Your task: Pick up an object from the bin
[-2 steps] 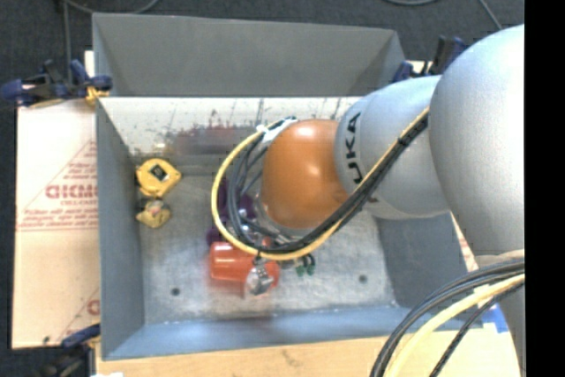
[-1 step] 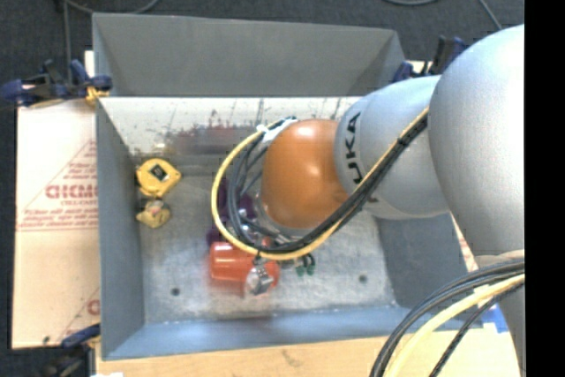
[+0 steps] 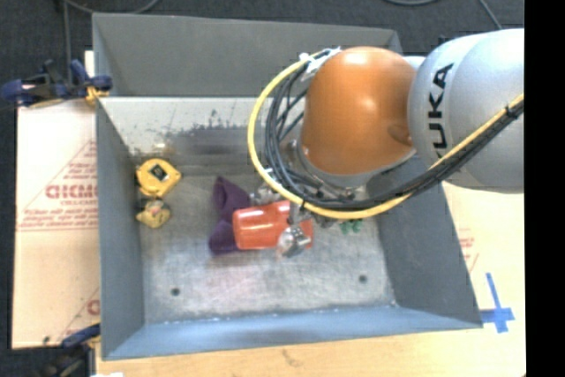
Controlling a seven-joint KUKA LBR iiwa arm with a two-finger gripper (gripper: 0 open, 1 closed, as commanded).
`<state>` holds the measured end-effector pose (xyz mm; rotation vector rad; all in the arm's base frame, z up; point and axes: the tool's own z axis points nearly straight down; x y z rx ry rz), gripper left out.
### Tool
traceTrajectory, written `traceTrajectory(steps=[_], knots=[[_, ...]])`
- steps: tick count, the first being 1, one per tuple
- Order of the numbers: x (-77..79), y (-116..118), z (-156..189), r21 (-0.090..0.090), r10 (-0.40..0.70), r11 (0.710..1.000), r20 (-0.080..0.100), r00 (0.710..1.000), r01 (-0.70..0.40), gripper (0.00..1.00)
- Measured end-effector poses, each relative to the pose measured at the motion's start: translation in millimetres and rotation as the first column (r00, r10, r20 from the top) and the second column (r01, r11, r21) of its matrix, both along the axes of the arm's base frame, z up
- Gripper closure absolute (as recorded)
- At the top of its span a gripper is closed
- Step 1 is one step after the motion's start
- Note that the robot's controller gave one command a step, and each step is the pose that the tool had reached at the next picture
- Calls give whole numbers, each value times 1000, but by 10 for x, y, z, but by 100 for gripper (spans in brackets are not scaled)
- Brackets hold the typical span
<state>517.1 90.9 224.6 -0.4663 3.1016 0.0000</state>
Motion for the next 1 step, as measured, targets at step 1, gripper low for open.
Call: traceTrajectory(steps=[1], knots=[[-5, 0, -7, 0, -1, 1000, -2, 1000, 1, 100]])
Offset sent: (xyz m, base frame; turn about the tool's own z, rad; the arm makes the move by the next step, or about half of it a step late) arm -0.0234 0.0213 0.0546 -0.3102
